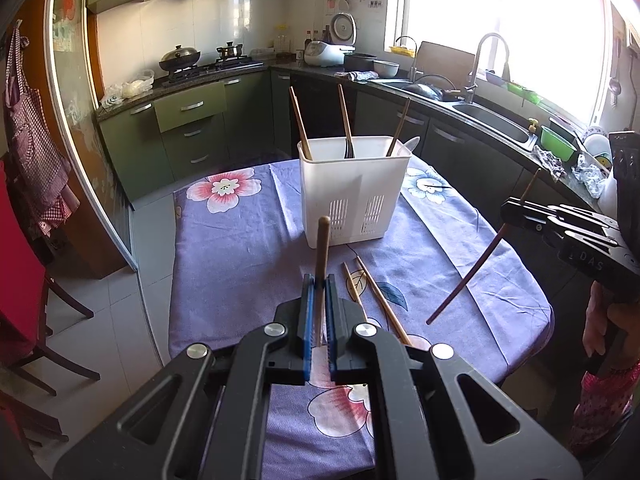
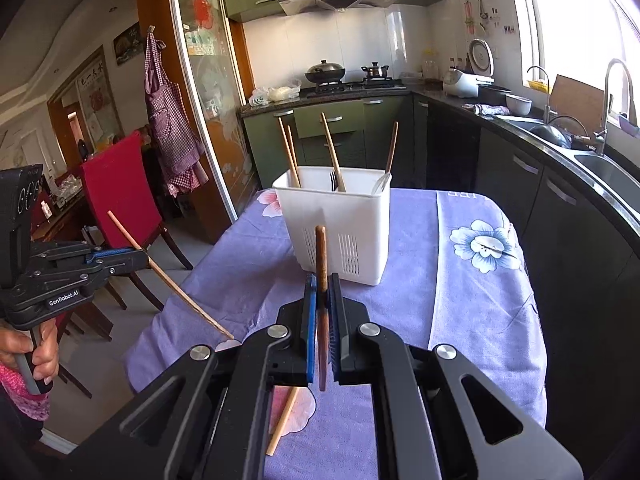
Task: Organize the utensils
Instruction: 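Carry both chopsticks over the holder, lower them in and open both tools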
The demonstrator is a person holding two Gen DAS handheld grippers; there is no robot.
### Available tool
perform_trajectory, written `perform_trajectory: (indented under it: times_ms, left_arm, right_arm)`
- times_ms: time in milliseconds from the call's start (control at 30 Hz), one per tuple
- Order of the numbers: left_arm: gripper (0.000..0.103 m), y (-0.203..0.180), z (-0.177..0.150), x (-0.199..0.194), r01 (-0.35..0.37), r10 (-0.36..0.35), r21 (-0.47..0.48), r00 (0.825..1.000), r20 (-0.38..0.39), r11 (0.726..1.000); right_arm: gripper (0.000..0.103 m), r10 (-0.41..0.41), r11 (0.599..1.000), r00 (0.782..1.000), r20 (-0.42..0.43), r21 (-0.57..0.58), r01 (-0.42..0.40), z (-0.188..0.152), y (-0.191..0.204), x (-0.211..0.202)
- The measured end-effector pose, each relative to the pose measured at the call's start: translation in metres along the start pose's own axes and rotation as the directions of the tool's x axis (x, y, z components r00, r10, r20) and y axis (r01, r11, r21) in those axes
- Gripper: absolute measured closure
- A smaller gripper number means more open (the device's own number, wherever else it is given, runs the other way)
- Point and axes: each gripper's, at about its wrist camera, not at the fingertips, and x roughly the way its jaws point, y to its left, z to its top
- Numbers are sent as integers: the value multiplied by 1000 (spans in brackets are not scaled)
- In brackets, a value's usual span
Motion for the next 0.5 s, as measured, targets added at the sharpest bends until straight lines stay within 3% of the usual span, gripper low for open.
perform_trajectory:
  times_ms: [233,500]
  left_arm:
    - [98,-5,36,-12,34,-35,6,999,32,999]
    - [98,-16,113,-37,51,-57,46,987,150,998]
  right_arm:
    - [96,28,999,997,68,-39,-25,55,12,-21]
    - [96,39,999,982,182,-40,-32,148,18,-41]
